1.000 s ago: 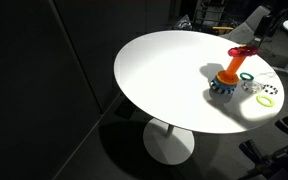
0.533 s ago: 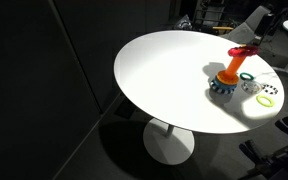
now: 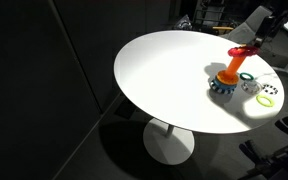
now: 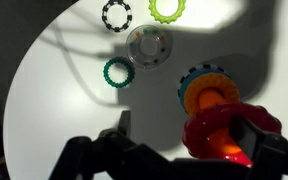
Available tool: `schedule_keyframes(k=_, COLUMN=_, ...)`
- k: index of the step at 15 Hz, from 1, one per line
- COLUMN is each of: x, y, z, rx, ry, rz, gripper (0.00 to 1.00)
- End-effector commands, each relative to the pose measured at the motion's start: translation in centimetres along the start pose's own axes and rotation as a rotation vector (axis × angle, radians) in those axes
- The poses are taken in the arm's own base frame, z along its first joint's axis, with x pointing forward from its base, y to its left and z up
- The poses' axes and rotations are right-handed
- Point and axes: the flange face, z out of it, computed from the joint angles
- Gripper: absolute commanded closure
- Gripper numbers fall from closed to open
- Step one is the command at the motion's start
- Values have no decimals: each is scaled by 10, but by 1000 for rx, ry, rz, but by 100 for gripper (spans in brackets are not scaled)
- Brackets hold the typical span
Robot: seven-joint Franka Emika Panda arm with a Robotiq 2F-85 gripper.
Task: Put the pink circular object on the orange object
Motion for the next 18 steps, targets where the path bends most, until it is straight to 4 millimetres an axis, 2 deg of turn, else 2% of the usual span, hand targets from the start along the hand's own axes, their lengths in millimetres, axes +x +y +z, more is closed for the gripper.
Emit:
schedule_keyframes(k=1, x=-3, y=4, z=3, rx=-8, ry=6, rz=16, gripper=0)
schedule_keyframes(k=18, x=-4, y=2, z=18, rx=10, ry=-32, rz=11, gripper=0)
